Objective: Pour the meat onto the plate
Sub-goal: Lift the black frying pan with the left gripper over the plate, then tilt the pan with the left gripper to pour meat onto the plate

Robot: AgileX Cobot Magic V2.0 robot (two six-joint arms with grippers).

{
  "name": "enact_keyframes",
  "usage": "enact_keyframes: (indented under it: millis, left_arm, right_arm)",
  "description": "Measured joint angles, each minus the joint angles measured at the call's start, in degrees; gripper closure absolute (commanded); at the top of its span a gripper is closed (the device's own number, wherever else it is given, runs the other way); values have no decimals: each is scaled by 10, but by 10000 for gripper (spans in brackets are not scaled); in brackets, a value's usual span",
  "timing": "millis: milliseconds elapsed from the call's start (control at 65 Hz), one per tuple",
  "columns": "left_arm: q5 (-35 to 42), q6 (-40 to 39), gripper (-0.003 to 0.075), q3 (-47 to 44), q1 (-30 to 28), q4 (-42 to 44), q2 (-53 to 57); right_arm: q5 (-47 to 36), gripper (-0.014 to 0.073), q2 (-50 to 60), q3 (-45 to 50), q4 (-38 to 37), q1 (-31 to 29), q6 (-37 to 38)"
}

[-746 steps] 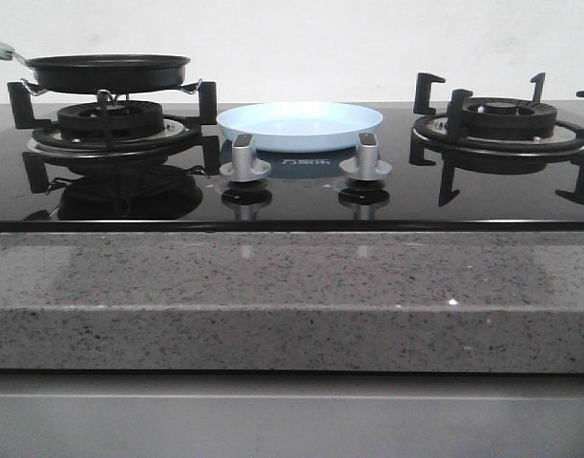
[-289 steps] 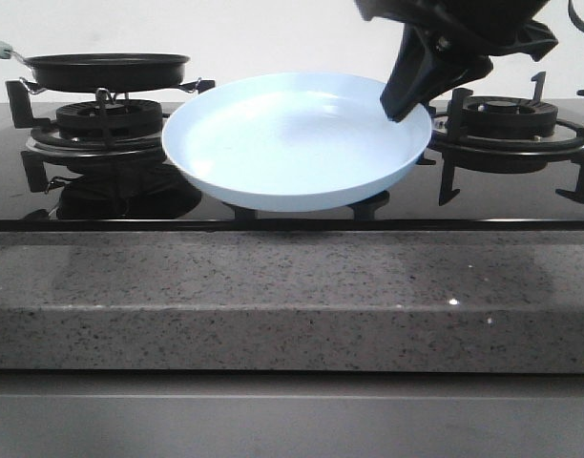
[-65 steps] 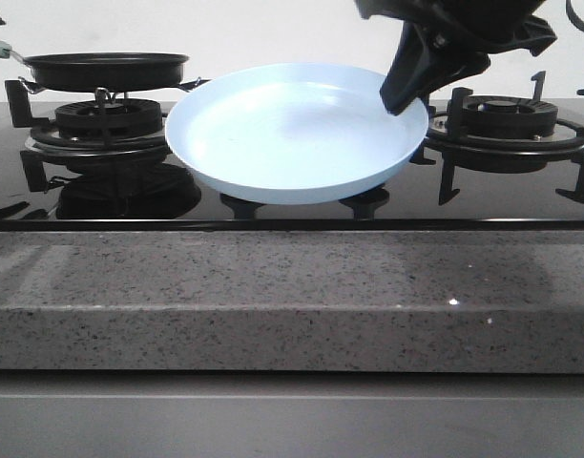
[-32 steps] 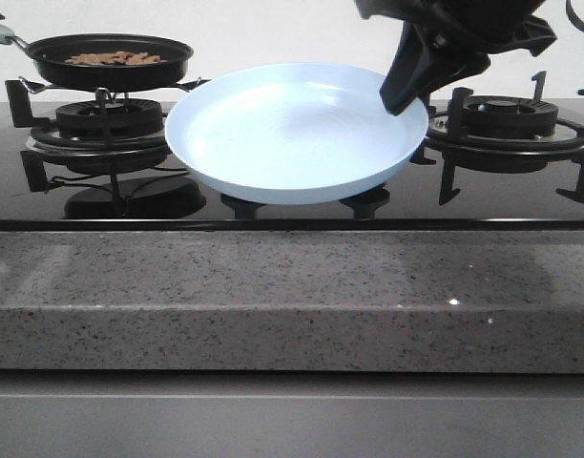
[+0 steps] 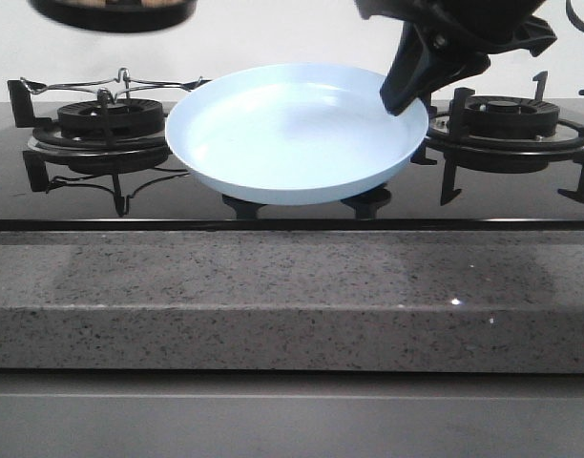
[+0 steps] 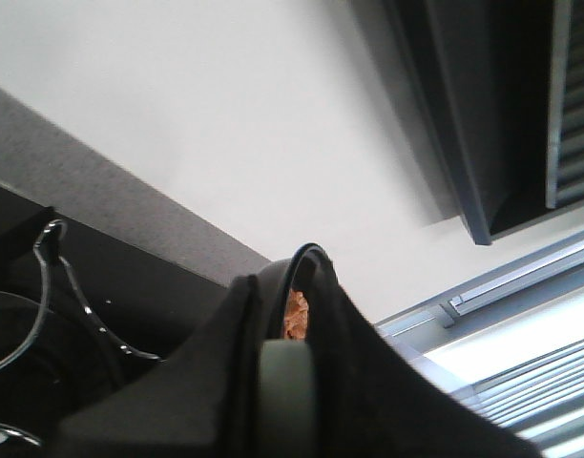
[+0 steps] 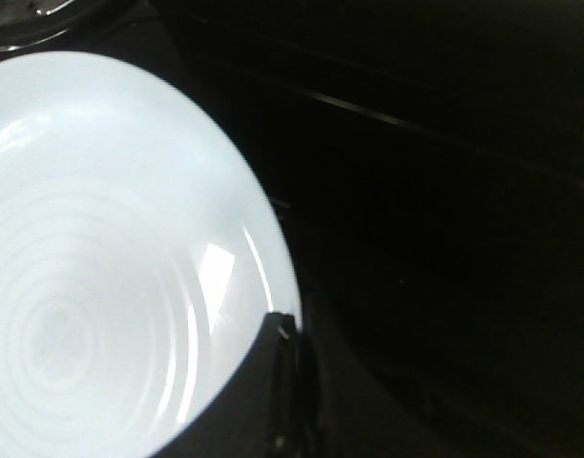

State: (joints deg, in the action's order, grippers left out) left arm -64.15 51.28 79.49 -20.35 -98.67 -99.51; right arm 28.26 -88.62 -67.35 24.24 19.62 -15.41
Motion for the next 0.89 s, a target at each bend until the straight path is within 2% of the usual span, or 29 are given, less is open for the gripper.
enact_keyframes:
  millis: [185,415,646,892]
  left_arm:
    - [35,40,741,-78,7,0,111]
    - [82,96,741,-170,53,0,221]
    - [165,164,741,-204,155,0,274]
    - [227,283,741,-205,265,-4,278]
  right_arm:
    - [0,707,0,0,0,0,0]
    - [0,707,0,0,0,0,0]
    - [0,707,0,0,0,0,0]
    - [0,707,0,0,0,0,0]
